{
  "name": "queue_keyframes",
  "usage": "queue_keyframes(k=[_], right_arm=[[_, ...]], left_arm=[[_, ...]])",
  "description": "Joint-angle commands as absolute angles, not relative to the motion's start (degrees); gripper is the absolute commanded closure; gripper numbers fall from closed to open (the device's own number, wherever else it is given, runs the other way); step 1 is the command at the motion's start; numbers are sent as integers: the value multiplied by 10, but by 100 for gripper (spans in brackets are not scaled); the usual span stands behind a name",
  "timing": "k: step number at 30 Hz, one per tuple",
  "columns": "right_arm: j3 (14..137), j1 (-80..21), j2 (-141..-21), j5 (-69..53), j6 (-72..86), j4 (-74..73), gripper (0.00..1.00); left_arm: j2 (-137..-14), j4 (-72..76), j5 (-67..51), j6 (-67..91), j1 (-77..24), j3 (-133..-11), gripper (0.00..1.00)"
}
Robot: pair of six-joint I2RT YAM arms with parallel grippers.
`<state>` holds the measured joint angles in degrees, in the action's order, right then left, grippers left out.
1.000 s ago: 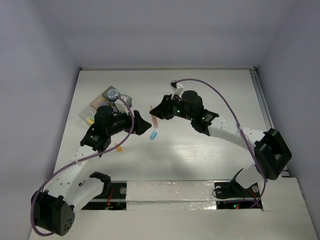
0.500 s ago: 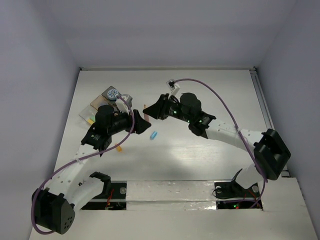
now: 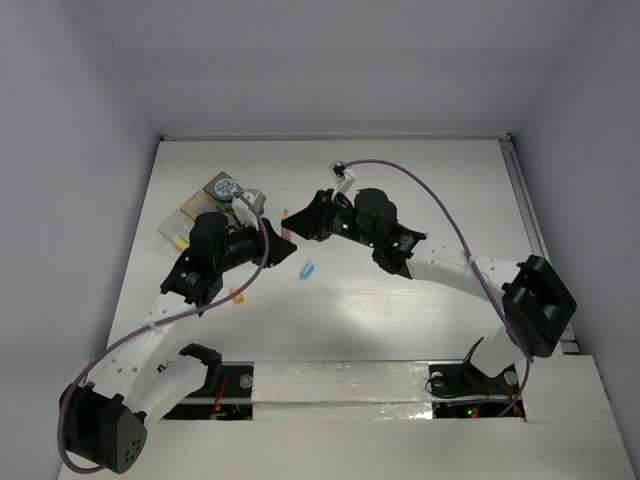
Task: Sort the stationery into containers
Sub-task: Pick up the pen from the center of the board, then close the pen cap on the pen.
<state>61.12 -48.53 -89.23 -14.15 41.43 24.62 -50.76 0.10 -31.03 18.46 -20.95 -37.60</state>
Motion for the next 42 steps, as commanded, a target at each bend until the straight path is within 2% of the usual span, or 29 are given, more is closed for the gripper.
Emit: queue_keyframes(k=[1, 3, 4, 6, 7, 8, 13, 17, 21, 22, 25, 32, 39, 41, 42], right_arm=[[614, -497, -845, -120, 387, 244, 81], [610, -491, -834, -117, 380, 229, 76], [609, -491, -825, -120, 372, 219, 66], [606, -469, -811, -121, 363, 195, 55], [602, -460, -803, -133, 353, 188, 47], [599, -440, -787, -144, 345, 180, 44], [648, -433, -750, -68, 262, 49, 48], [701, -433, -720, -44, 300, 39, 45], [720, -439, -692, -86, 341, 67, 44], [719, -439, -682, -96, 348, 69, 36], [710, -439, -666, -122, 339, 82, 33], [704, -439, -649, -95, 308, 60, 27], [715, -439, -682, -136, 317, 70, 24], [677, -439, -667, -144, 299, 97, 20], [658, -439, -653, -142, 286, 117, 1]], left_arm=[[-485, 15, -264, 178, -200, -401, 100], [-479, 15, -272, 175, -200, -402, 100], [-478, 14, -275, 171, -200, -403, 100], [-474, 13, -289, 166, -200, -403, 100], [-472, 11, -294, 163, -200, -403, 100], [-467, 12, -301, 159, -200, -403, 100], [-460, 14, -326, 149, -200, -407, 100], [-468, 5, -305, 144, -200, -417, 100], [-468, 3, -296, 144, -200, -410, 100], [-467, 2, -294, 143, -200, -410, 100], [-469, 4, -288, 143, -200, -411, 100], [-473, 11, -286, 145, -193, -416, 100], [-461, 10, -280, 144, -188, -413, 100], [-457, 7, -267, 144, -188, -417, 100], [-454, 5, -245, 148, -181, -422, 100]])
